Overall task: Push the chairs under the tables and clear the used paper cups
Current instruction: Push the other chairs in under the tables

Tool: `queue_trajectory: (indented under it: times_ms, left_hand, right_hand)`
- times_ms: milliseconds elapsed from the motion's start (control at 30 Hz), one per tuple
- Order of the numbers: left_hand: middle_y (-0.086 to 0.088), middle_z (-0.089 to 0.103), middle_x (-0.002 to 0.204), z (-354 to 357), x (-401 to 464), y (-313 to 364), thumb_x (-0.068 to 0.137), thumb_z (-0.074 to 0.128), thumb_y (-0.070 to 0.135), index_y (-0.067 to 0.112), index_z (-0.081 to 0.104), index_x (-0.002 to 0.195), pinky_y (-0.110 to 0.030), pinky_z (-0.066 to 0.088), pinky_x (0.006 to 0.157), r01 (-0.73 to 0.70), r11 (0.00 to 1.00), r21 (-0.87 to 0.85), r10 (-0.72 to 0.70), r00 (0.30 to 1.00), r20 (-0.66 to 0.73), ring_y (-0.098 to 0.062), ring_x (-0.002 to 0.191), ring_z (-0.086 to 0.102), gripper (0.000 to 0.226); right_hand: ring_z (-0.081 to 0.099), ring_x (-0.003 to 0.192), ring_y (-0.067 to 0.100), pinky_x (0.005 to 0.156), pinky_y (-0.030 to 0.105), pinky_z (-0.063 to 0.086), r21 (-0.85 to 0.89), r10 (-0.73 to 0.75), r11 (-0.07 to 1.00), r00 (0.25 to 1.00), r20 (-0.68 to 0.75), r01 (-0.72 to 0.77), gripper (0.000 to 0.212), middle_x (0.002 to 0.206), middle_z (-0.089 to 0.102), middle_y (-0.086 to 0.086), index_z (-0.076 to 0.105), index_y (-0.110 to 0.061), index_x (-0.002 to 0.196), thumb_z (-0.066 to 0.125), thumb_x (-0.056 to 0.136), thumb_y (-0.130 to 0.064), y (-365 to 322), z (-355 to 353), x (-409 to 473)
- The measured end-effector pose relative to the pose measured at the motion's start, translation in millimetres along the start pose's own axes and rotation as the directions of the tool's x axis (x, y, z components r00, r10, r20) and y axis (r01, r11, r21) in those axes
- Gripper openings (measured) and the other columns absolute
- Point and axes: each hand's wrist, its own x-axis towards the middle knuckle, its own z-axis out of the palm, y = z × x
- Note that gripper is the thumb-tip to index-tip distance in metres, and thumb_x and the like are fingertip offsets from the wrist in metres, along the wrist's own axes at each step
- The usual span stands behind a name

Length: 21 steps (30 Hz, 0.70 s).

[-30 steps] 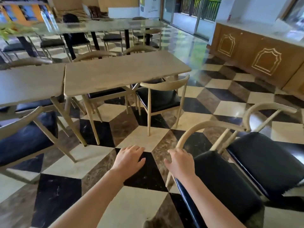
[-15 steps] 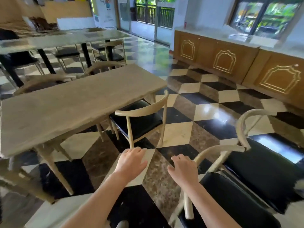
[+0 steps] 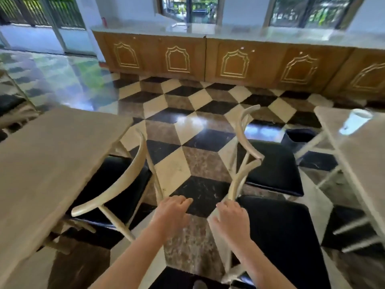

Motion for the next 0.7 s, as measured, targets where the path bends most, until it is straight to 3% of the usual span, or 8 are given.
queue_trajectory:
  times_ms: [100,233,367,567,633,700]
  left_hand:
    - [-0.006,0.049,0.134,10,42,-1,0.091,0.048,0.029,0.017,0.033,0.138,-0.035,0.033,0.103,-0.164,0.986,0.016,0.163,0.986,0.032,-0.024,0.123,0.044,0.050]
    - [-0.006,0.045,0.138,15,97,4,0.092,0.048,0.030,0.019,0.036,0.135,-0.038,0.030,0.108,-0.329,0.944,0.025,0.326,0.942,0.072,-0.024,0.127,0.039,0.047]
    - [-0.007,0.046,0.137,19,139,15,0.090,0.053,0.029,0.019,0.040,0.132,-0.040,0.028,0.109,-0.523,0.852,0.003,0.521,0.849,0.088,-0.025,0.128,0.038,0.045]
    - [-0.005,0.041,0.142,35,190,27,0.087,0.059,0.025,0.020,0.038,0.132,-0.038,0.028,0.109,-0.708,0.706,0.012,0.699,0.699,0.149,-0.022,0.133,0.032,0.050]
    - [-0.005,0.042,0.141,40,206,32,0.086,0.061,0.024,0.019,0.040,0.131,-0.039,0.029,0.109,-0.760,0.649,0.005,0.747,0.639,0.180,-0.022,0.133,0.033,0.050]
    - [-0.005,0.043,0.140,46,222,35,0.087,0.059,0.023,0.019,0.040,0.131,-0.039,0.029,0.110,-0.807,0.590,0.012,0.786,0.578,0.221,-0.022,0.132,0.034,0.048]
  right_hand:
    - [0.062,0.055,0.026,0.047,0.034,0.050,-0.024,0.139,0.990,0.989,-0.045,-0.140,0.028,0.062,0.064,0.007,0.068,-0.011,0.071,0.086,0.052,-0.020,9,6,12]
    - [0.062,0.068,0.023,0.057,0.035,0.049,0.014,0.283,0.959,0.959,-0.025,-0.283,0.016,0.077,0.066,0.004,0.067,-0.015,0.085,0.071,0.075,-0.026,24,13,27]
    - [0.061,0.055,0.021,0.047,0.032,0.048,0.059,0.411,0.911,0.911,-0.038,-0.409,0.017,0.065,0.066,0.004,0.067,-0.014,0.071,0.078,0.067,-0.026,32,16,37]
    - [0.062,0.053,0.020,0.042,0.029,0.049,0.042,0.533,0.844,0.845,0.043,-0.534,0.026,0.062,0.066,0.002,0.071,-0.016,0.069,0.085,0.056,-0.033,38,31,44]
    - [0.064,0.060,0.020,0.046,0.030,0.051,0.014,0.579,0.814,0.813,0.054,-0.581,0.035,0.071,0.068,0.004,0.072,-0.017,0.079,0.085,0.054,-0.038,40,37,47]
    - [0.061,0.091,0.024,0.069,0.035,0.053,0.026,0.620,0.781,0.780,0.089,-0.624,0.043,0.105,0.064,0.008,0.062,-0.016,0.111,0.069,0.076,-0.039,39,47,50]
